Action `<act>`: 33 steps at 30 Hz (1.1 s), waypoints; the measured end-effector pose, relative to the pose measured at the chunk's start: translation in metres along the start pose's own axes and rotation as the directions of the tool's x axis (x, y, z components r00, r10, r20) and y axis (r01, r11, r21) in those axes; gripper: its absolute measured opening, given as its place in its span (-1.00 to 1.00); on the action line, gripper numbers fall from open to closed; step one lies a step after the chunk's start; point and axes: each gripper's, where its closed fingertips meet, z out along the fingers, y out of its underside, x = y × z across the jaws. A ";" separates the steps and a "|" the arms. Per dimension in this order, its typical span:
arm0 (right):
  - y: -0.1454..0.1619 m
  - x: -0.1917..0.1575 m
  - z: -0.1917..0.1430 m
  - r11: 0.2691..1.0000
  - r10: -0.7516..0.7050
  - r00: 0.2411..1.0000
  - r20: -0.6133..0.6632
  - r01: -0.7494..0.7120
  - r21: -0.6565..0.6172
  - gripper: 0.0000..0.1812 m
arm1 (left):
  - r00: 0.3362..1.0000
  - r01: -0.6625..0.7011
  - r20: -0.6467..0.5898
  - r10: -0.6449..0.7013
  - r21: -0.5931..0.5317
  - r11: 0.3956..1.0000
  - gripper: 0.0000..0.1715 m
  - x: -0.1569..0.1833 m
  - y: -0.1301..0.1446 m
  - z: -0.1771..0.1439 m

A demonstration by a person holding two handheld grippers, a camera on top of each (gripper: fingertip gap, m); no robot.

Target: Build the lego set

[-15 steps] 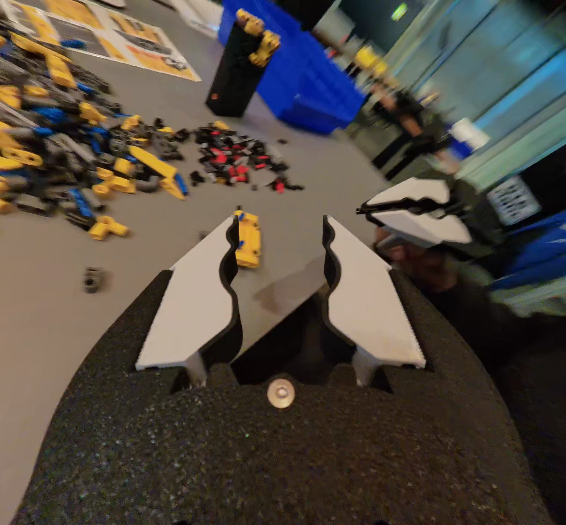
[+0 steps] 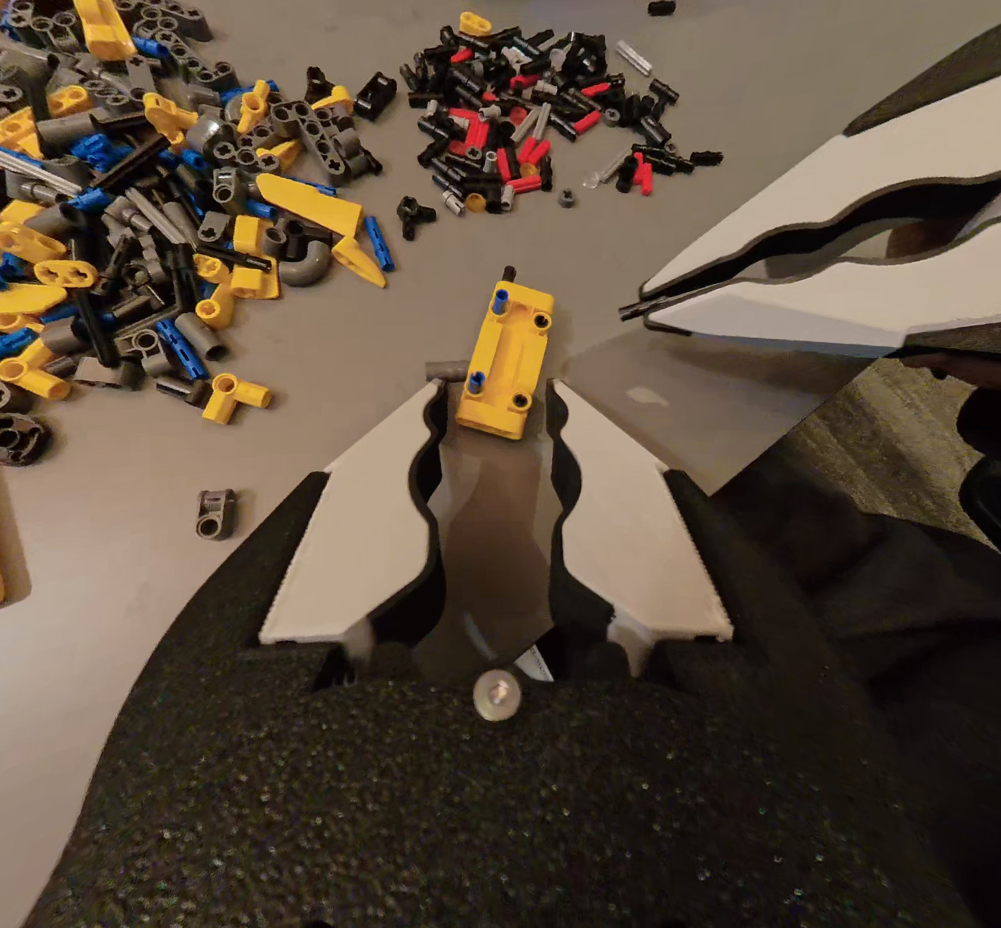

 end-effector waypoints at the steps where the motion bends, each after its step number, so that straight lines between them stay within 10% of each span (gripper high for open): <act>1: -0.002 -0.001 0.003 1.000 -0.003 1.000 0.013 0.003 -0.001 -0.95 | 1.000 -0.007 -0.002 0.007 -0.006 1.000 -0.64 0.001 0.000 0.001; 15: 0.001 -0.004 0.023 0.995 -0.069 0.995 0.073 0.075 -0.071 -0.95 | 0.936 -0.340 0.112 0.334 0.037 0.940 -0.70 0.020 -0.006 -0.002; 27: 0.012 -0.012 0.005 0.993 -0.083 0.992 0.092 0.090 -0.074 -0.95 | 0.969 0.050 -0.247 -0.021 0.112 0.992 -0.64 0.033 -0.028 -0.022; 33: 0.015 -0.022 -0.005 0.969 -0.242 0.970 0.034 0.243 -0.046 -0.95 | 0.857 0.148 -0.483 -0.180 -0.105 0.983 -0.62 0.046 -0.028 -0.010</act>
